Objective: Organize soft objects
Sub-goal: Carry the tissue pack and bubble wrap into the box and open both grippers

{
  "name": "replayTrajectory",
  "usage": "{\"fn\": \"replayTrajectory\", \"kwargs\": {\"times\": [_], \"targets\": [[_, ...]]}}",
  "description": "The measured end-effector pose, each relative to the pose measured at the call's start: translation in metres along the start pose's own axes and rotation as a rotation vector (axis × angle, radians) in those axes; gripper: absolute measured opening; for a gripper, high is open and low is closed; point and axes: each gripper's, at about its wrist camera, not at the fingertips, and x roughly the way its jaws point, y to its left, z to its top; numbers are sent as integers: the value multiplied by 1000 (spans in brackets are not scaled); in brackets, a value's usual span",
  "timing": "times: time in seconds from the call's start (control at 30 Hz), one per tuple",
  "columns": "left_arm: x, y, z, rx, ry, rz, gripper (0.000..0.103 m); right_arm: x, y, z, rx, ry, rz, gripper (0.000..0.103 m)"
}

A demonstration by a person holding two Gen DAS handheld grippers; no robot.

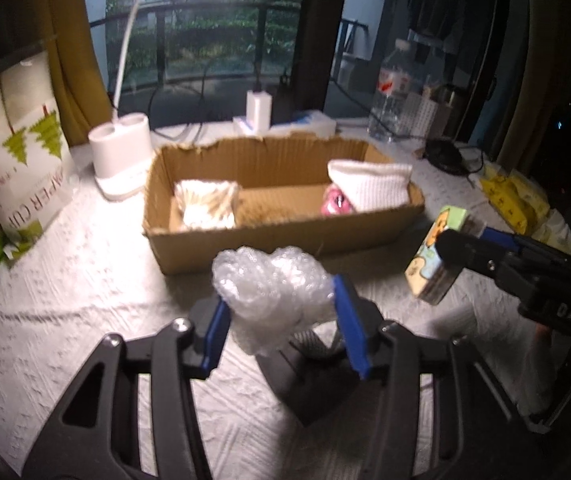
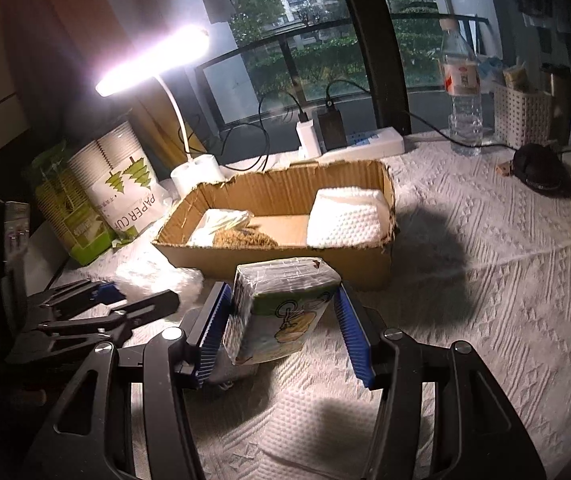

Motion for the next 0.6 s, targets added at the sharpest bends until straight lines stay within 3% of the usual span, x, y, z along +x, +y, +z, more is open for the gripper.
{"fn": "replayTrajectory", "kwargs": {"times": [0.6], "targets": [[-27, 34, 40, 16, -164, 9, 51, 3, 19, 41, -66, -53, -48, 57]]}}
